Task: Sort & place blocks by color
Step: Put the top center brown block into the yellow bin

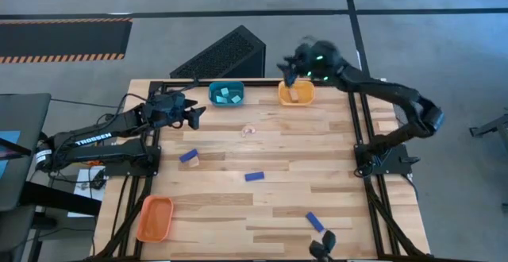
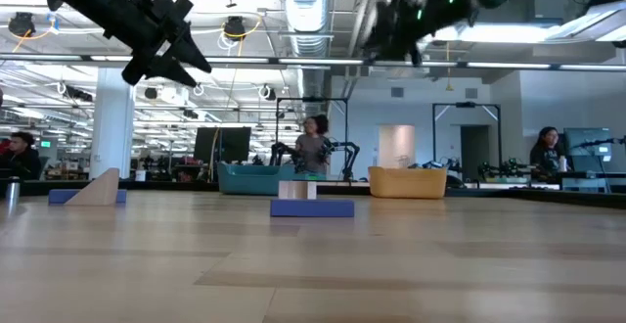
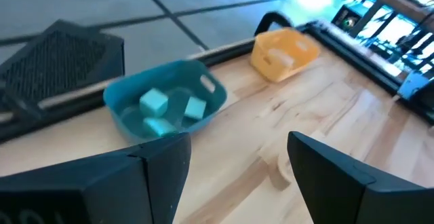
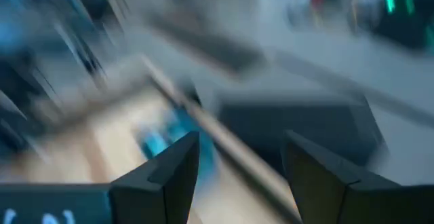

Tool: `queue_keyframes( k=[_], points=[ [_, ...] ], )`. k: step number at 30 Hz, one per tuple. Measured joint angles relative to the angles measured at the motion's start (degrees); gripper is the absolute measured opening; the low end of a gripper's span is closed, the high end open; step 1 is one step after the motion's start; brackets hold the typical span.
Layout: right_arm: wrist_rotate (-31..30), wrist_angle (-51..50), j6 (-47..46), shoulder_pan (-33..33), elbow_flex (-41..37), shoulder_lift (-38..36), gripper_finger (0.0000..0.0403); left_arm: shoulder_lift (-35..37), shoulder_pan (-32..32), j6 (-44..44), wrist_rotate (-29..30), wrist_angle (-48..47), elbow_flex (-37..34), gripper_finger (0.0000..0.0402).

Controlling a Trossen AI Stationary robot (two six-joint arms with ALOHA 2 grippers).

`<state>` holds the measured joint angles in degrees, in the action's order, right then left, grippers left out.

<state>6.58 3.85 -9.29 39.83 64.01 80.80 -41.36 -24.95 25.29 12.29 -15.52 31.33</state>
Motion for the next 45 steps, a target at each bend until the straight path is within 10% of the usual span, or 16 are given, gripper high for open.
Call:
queue_keyframes(
  k=[13,22,32,39,45],
  points=[
    [11.23,2.51,-9.33,-2.78,-1.09,-1.86,0.0225,0.00,0.02,-3.49,-0.80,9.07,2.69,0.0234],
    [13.69,52.76,-42.98,-17.32,1.54,4.32,0.0225,6.41,0.57,5.81,-4.42,-1.58,15.59,0.0225],
    [38.60,31.43,-36.45,-18.36,7.87,4.54,0.0223,6.23,3.07,0.35,-14.79,-0.80,17.24,0.0221],
    [14.98,-4.89,-18.63,-21.00,6.65,4.91,0.0223,4.22,5.44,9.22,-2.88,-5.73,13.80,0.0221],
    [0.26,-13.45,-12.71,-22.22,5.57,5.02,0.0223,4.43,5.44,0.96,0.04,-12.03,17.28,0.0221]
  ],
)
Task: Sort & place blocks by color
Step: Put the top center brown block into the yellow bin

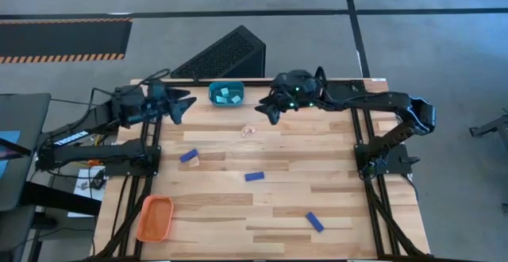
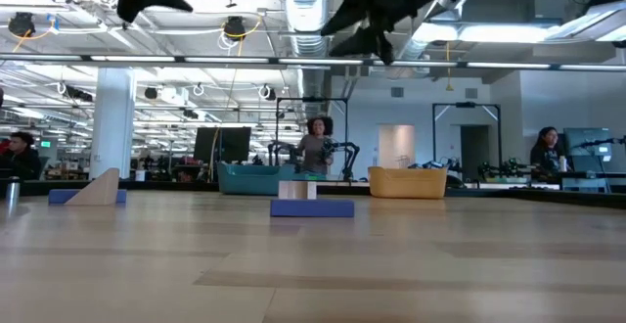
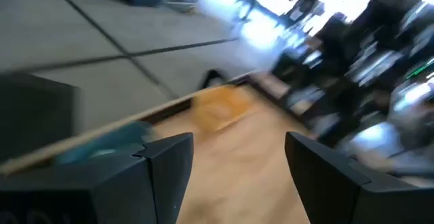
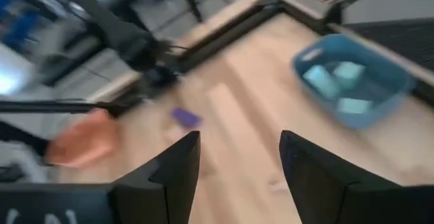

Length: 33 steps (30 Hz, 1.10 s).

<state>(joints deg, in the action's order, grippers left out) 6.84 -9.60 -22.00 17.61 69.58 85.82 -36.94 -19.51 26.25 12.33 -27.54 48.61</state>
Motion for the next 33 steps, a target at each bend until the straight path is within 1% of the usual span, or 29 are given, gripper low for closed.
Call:
queue_keyframes(
  k=[2,3,5,6,8,10,11,13,15,16,18,20,22,25,28,31,33],
  points=[
    [-2.65,1.43,1.68,0.06,-0.03,2.93,0.0223,-0.22,0.00,-3.87,3.41,-0.94,-1.99,0.0221],
    [-2.25,1.68,1.43,0.20,-0.07,4.58,0.0223,-0.75,-0.06,-3.82,4.12,-1.10,-3.62,0.0221],
    [0.71,1.52,-2.05,0.73,-0.51,7.42,0.0223,-2.08,-0.04,0.20,3.24,0.13,-6.29,0.0221],
    [2.73,4.29,-5.61,0.72,-0.16,8.44,0.0223,-2.62,0.03,3.18,1.88,0.67,-6.99,0.0221],
    [5.96,10.43,-12.46,0.16,0.27,8.17,0.0223,-2.77,0.37,6.85,-0.47,1.28,-6.49,0.0217],
    [5.75,14.21,-14.67,-0.83,0.57,6.96,0.0223,-3.06,1.21,6.04,-1.05,1.81,-4.91,0.0209],
    [4.30,14.18,-14.03,-1.22,0.63,6.86,0.0223,-2.90,1.57,3.96,-0.27,1.17,-4.66,0.0205],
    [-0.14,11.28,-10.39,-1.25,0.63,8.16,0.0223,-2.45,1.98,-0.13,2.29,-0.29,-4.70,0.0197],
    [-2.63,7.08,-7.72,-0.19,0.33,11.06,0.0223,-2.35,1.92,-1.17,3.57,-1.16,-6.22,0.0192],
    [-2.54,7.30,-6.74,0.25,0.33,13.57,0.0223,-2.37,1.87,-0.77,3.37,-1.59,-7.56,0.0190],
    [-1.78,6.71,-5.53,0.56,0.16,17.15,0.0223,-2.60,2.00,1.23,1.02,-0.03,-10.71,0.0188],
    [-1.99,9.43,-5.14,-0.62,0.65,20.54,0.0223,-3.15,2.59,3.68,-1.11,1.64,-13.96,0.0187],
    [-2.92,8.60,-5.36,-1.65,2.15,24.04,0.0223,-3.29,2.76,5.86,-1.60,1.75,-15.68,0.0187],
    [-3.67,3.00,-7.35,-2.74,5.60,29.09,0.0223,-3.32,2.63,7.51,-3.37,-1.30,-14.97,0.0187],
    [-8.62,-4.72,-8.22,-3.92,11.03,31.24,0.0223,-2.88,2.64,7.54,-4.19,-5.86,-11.06,0.0187],
    [-14.01,-10.95,-5.74,-5.62,14.86,33.47,0.0223,-2.63,2.64,5.35,-2.65,-10.12,-7.90,0.0187],
    [-14.94,-11.57,-3.22,-6.14,16.41,34.74,0.0223,-2.70,2.64,4.02,-0.73,-10.38,-7.46,0.0187]
  ],
)
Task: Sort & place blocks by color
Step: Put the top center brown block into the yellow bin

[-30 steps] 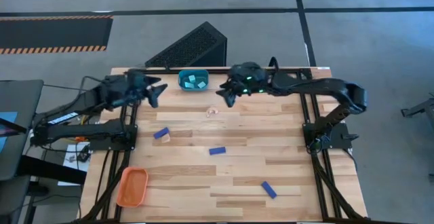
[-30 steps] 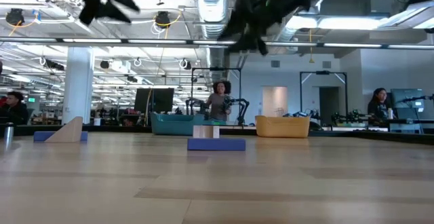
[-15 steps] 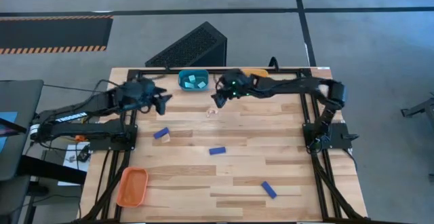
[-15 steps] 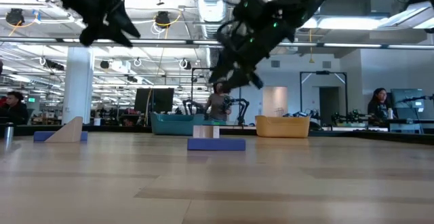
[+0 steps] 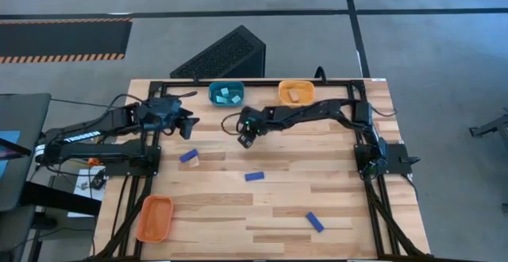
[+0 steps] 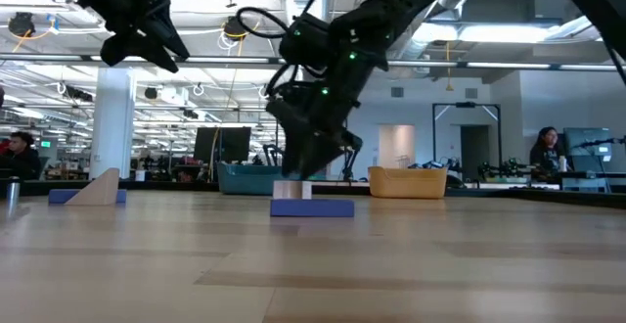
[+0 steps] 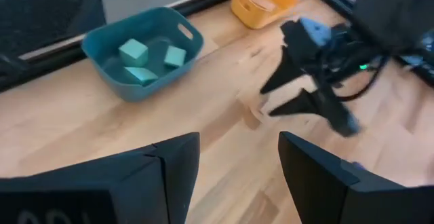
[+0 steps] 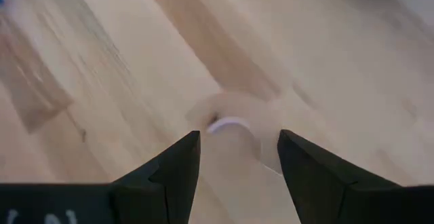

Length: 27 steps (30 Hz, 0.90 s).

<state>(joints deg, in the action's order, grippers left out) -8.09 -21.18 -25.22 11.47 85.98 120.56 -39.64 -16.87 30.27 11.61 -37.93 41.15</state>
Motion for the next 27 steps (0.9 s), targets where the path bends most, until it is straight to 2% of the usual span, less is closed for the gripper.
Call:
queue_keyframes(
  k=[6,11,14,18,23,27],
  points=[
    [-1.49,-3.91,0.80,0.33,0.73,2.28,0.0223,-0.27,0.21,0.79,-1.36,-2.31,-0.04,0.0187],
    [-0.98,-2.39,1.67,0.26,0.99,3.98,0.0222,-0.46,0.55,0.76,-0.85,-3.21,-0.04,0.0187],
    [-1.05,-2.15,1.75,0.24,1.00,4.30,0.0207,-0.46,0.57,2.04,-1.86,-2.58,-0.04,0.0187],
    [-1.10,-2.91,1.77,-0.05,0.90,3.78,0.0145,-0.46,0.72,3.25,-2.97,-1.16,-0.04,0.0187],
    [-1.01,-5.85,4.26,-0.13,0.84,-0.11,0.0023,-0.45,0.70,3.24,-1.04,-1.25,-0.04,0.0187],
    [-1.75,-9.42,6.46,0.28,0.89,-5.03,0.0014,-0.46,0.69,2.96,0.64,-1.28,-0.04,0.0187]
  ],
)
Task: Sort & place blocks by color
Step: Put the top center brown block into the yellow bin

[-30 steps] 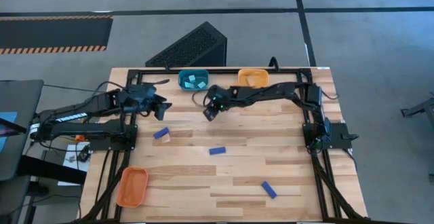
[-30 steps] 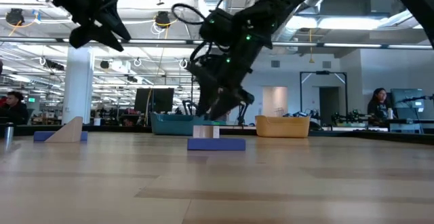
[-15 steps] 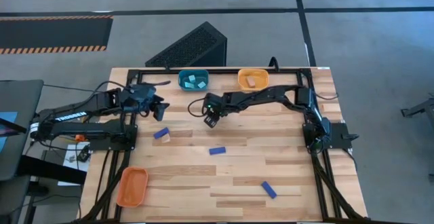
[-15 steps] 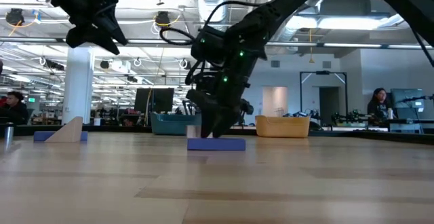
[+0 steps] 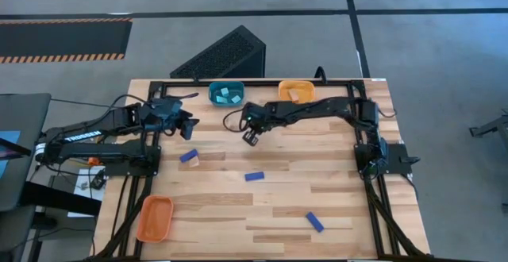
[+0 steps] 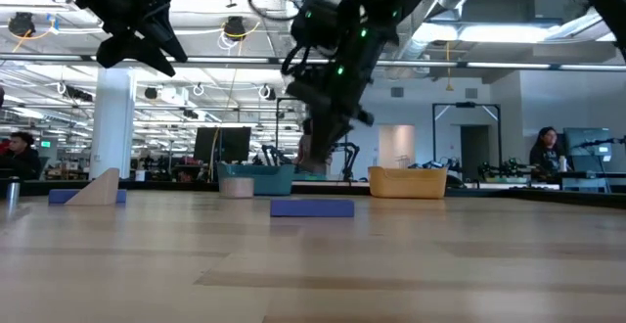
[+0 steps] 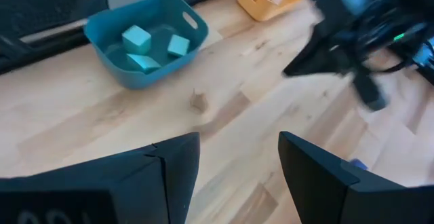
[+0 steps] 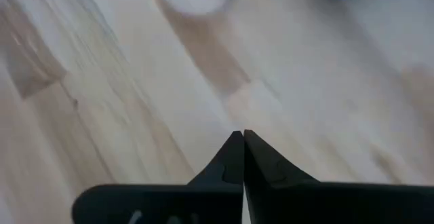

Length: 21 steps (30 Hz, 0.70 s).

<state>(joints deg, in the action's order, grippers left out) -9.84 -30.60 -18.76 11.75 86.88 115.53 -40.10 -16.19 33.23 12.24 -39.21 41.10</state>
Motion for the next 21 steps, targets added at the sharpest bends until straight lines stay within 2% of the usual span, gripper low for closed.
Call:
queue_keyframes(
  k=[5,8,9,11,12,14,17,21],
  points=[
    [-2.24,-0.78,2.31,1.82,-2.11,-6.60,0.0008,-0.41,0.00,0.38,2.90,0.92,-0.02,0.0187],
    [2.65,5.83,2.31,3.37,-4.09,-9.87,0.0027,-0.39,0.02,0.95,4.59,2.11,-0.06,0.0187],
    [5.65,9.44,2.13,4.22,-3.84,-11.17,0.0034,-0.40,0.02,1.00,5.24,2.57,-0.04,0.0187],
    [7.21,15.63,2.00,5.85,-0.82,-14.74,0.0043,-0.42,0.03,0.97,6.53,3.88,-0.07,0.0187],
    [5.92,18.63,2.54,6.66,1.37,-16.84,0.0044,-0.30,0.02,0.83,7.10,4.97,-0.05,0.0187],
    [-0.70,21.45,5.98,8.70,5.57,-20.31,0.0036,0.15,-0.17,0.57,8.08,5.66,0.28,0.0187],
    [-7.48,26.49,13.70,12.44,9.20,-22.63,0.0010,0.12,-0.15,0.37,8.87,7.14,1.49,0.0187],
    [-3.80,36.59,19.45,16.86,13.61,-23.08,0.0011,-0.04,-0.17,-1.79,9.49,7.01,1.66,0.0187]
  ],
)
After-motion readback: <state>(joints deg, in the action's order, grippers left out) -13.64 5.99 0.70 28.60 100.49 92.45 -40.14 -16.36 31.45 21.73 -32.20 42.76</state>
